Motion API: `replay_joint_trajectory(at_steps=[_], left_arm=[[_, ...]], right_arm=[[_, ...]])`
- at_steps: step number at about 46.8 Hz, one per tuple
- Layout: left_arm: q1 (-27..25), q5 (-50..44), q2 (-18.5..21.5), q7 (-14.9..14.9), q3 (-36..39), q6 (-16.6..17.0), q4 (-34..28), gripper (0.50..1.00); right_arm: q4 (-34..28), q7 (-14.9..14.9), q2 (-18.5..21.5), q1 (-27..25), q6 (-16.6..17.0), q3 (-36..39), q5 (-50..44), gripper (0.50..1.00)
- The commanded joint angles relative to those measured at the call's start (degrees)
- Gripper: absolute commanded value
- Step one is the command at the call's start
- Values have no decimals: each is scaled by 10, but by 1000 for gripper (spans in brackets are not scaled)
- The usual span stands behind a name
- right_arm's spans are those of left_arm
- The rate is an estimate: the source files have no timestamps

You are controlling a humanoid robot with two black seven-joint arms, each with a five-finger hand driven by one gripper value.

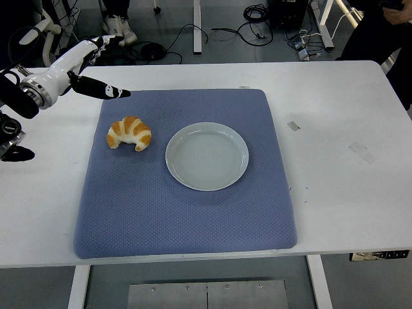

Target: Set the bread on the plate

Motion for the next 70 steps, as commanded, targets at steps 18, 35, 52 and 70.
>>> replay_joint_trajectory(at_steps=[18,35,52,70], left_arm=[[-34,21,15,101,30,-97,-45,974],[-46,79,12,117,77,-118,-35,971],[-70,118,13,115,120,-122,-20,945],[-70,166,1,111,140,-108,3,933]], right_arm=[[0,0,0,0,0,0,0,1000],[0,0,0,0,0,0,0,1000],[0,0,0,-1,0,0,0,1000],[0,0,0,0,0,0,0,1000]])
